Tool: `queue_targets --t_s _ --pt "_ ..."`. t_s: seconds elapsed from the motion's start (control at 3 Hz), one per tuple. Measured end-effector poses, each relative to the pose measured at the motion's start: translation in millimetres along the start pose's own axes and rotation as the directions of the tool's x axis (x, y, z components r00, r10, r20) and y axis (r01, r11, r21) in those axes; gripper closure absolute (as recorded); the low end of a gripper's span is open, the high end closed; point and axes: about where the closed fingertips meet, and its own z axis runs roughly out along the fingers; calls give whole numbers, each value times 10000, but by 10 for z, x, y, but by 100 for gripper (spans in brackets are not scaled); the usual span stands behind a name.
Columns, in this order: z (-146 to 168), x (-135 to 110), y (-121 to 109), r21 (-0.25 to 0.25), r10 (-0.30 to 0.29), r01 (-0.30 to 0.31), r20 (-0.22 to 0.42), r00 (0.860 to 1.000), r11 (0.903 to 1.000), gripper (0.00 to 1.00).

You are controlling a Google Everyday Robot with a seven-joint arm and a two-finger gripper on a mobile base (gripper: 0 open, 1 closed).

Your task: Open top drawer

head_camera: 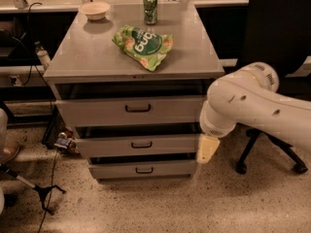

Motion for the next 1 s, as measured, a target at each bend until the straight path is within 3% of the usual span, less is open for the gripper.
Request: queue_targets --t_s 0.33,0.67,1.0 --pt "316 -15 -209 630 112 -117 85 9999 9979 0" --pt "536 -4 -373 652 355 -388 519 9980 9971 0" --pt "581 -24 -387 584 326 -363 629 9975 9976 0"
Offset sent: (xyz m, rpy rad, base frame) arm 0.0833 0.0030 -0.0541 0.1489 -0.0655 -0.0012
